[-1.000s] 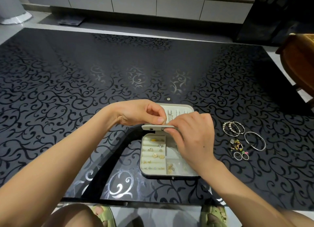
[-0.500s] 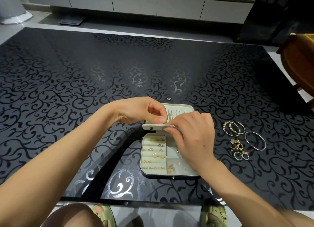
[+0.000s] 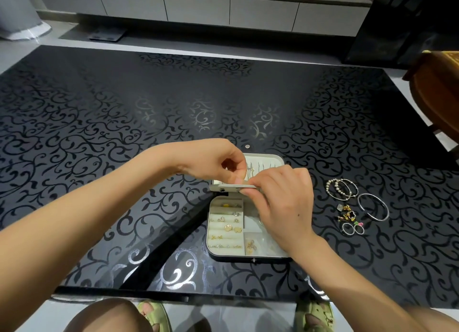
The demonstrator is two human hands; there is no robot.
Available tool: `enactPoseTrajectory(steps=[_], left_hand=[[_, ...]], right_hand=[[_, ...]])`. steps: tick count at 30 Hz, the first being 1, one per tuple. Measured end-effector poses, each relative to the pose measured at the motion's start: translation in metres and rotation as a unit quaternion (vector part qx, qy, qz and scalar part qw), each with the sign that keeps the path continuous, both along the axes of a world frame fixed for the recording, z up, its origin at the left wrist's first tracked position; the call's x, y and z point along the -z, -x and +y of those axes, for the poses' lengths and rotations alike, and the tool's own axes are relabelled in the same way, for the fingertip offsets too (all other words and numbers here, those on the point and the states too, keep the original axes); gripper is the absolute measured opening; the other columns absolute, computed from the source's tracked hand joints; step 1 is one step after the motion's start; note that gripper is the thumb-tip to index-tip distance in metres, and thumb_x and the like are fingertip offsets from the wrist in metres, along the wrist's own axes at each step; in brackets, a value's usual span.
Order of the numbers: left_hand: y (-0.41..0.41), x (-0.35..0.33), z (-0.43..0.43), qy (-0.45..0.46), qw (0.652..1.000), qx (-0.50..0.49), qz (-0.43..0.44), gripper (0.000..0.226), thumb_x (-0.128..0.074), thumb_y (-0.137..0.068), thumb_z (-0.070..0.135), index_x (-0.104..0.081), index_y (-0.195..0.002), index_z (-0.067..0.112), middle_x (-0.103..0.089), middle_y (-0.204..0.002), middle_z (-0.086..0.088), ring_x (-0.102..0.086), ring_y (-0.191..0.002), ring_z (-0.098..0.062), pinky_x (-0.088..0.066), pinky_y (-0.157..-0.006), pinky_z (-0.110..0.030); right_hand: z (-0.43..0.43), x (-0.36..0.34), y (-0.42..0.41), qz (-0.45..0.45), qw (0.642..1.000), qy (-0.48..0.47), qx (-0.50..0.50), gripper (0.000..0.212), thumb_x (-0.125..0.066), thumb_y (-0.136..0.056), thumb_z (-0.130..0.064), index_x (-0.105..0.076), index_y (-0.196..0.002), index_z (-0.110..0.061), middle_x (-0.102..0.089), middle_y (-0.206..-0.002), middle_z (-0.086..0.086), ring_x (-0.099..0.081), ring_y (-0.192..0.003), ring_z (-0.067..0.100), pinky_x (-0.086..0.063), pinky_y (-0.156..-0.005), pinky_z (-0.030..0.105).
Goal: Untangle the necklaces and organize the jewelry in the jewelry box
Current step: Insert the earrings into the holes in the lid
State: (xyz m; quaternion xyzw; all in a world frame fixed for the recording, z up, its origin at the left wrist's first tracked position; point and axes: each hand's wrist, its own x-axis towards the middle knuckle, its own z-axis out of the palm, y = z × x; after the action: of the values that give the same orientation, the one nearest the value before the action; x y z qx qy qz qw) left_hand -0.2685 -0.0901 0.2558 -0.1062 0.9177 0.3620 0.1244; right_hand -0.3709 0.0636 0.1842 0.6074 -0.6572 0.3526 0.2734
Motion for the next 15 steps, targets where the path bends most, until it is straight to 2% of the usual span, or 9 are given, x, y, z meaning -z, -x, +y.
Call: enactPoseTrajectory(steps=[6, 12, 15], left_hand=[[-0.0019, -0.0042, 0.0028, -0.011, 1.000, 0.003, -0.015, 0.014, -0.056, -0.093, 0.024, -0.063, -0.083, 0.017, -0.050, -0.066, 0.007, -0.040, -0.055, -0.003, -0.035, -0.056, -0.011], [0.0011, -0.0063, 0.0084, 0.060, 0.997, 0.023, -0.032, 0.019, -0.057, -0.092, 0.020, -0.058, -0.075, 0.028, -0.055, -0.067, 0.012, -0.046, -0.057, 0.001, -0.037, -0.057, -0.009], [-0.0028, -0.0088, 0.0077, 0.039, 0.999, -0.022, -0.007, 0.014, -0.054, -0.093, 0.028, -0.062, -0.082, 0.025, -0.056, -0.068, 0.014, -0.047, -0.059, 0.001, -0.038, -0.058, -0.010]], right_hand=[[0.0000, -0.0002, 0.0000, 0.002, 1.000, -0.003, -0.005, 0.027, -0.055, -0.091, -0.030, -0.068, -0.073, -0.014, -0.062, -0.068, -0.005, -0.054, -0.062, 0.021, -0.028, -0.062, 0.032], [0.0011, 0.0023, -0.0003, 0.008, 1.000, -0.022, -0.007, 0.027, -0.055, -0.092, -0.030, -0.068, -0.073, -0.016, -0.061, -0.067, -0.005, -0.053, -0.062, 0.021, -0.028, -0.062, 0.032], [-0.0004, -0.0009, -0.0005, -0.015, 1.000, -0.012, 0.008, 0.027, -0.055, -0.091, -0.031, -0.068, -0.074, -0.016, -0.061, -0.068, -0.006, -0.053, -0.063, 0.020, -0.029, -0.063, 0.032]])
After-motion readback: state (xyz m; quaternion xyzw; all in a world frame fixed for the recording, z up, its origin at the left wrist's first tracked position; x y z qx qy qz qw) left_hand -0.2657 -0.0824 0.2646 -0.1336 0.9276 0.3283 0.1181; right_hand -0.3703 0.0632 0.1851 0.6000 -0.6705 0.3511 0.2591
